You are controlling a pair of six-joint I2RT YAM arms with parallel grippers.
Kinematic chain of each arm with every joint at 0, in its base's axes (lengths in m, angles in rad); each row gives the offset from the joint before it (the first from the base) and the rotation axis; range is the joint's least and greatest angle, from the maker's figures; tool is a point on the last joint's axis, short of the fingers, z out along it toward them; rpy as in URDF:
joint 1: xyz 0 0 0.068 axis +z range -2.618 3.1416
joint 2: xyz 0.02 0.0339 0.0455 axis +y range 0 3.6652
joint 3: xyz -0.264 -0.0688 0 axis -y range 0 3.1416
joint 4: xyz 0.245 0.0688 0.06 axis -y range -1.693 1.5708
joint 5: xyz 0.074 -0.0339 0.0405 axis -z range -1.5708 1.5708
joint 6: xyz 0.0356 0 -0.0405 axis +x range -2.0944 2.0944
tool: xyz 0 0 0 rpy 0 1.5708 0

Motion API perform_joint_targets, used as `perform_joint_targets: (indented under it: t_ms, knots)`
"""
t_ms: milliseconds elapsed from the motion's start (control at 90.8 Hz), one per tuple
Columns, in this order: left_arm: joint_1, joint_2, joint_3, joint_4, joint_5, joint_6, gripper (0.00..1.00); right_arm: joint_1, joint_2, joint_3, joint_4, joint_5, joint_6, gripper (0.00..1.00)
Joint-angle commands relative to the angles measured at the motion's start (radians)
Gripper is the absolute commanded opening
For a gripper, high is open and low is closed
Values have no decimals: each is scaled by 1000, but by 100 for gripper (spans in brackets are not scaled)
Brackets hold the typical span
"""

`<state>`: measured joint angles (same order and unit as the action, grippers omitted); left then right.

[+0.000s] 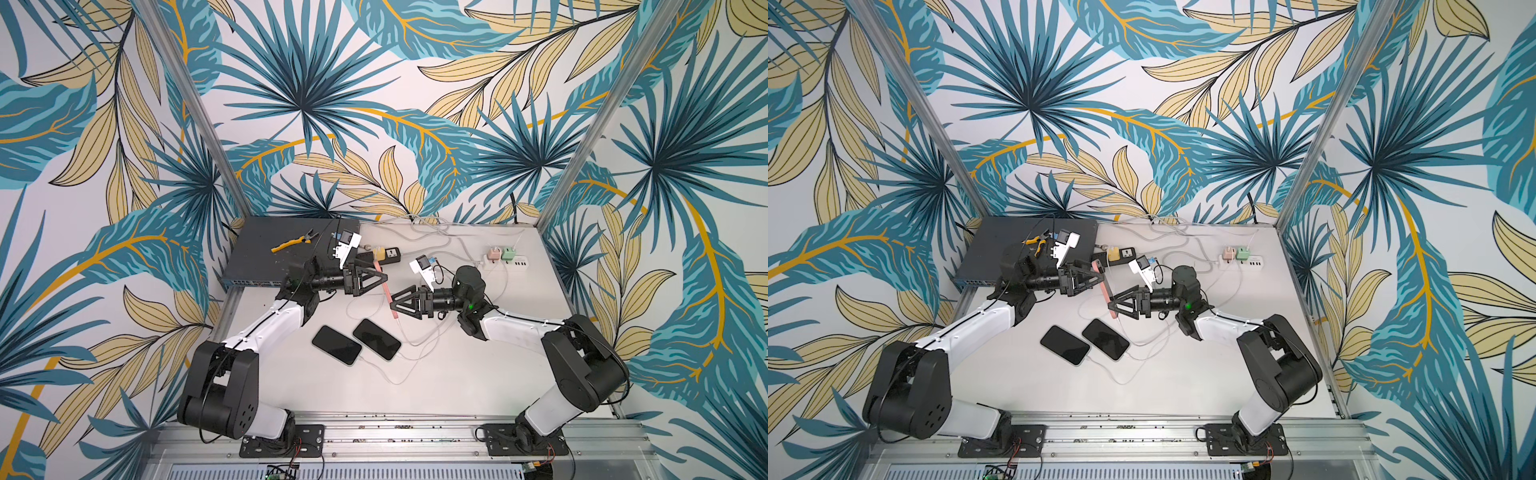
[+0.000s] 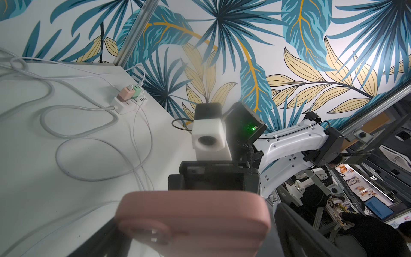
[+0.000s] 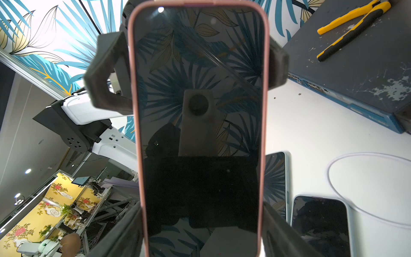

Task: Unplug the charging cable from the phone
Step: Pick up the phone at the center of the board.

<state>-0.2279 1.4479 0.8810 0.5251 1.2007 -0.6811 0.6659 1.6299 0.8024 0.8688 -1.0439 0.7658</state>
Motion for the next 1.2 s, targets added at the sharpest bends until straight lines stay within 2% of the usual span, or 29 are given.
perform_joint_targets:
  t_ms: [0, 187, 331, 573, 705, 815, 970, 1190]
  knots:
    - [-4, 5, -5, -26, 1, 28, 99, 6, -47, -6, 6, 21, -46, 61]
    - [-5, 1, -1, -63, -4, 56, 88, 7, -47, 3, -44, 43, -73, 61]
    - [-5, 1, 0, -68, -3, 60, 77, 7, -49, 13, -85, 55, -92, 62]
    - [-5, -1, -1, -50, 7, 63, 53, 6, -62, 28, -186, 61, -172, 82]
    - [-4, -10, -5, -51, 19, 82, 40, 3, -87, 22, -263, 48, -268, 89]
    - [-1, -15, -5, -63, 19, 93, 38, 4, -102, 31, -368, 29, -396, 89]
    - [13, -28, -5, -73, 14, 104, 37, 3, -135, 13, -516, 76, -558, 86]
    - [35, -38, -5, -68, 14, 95, 37, 4, -160, -38, -570, 95, -656, 78]
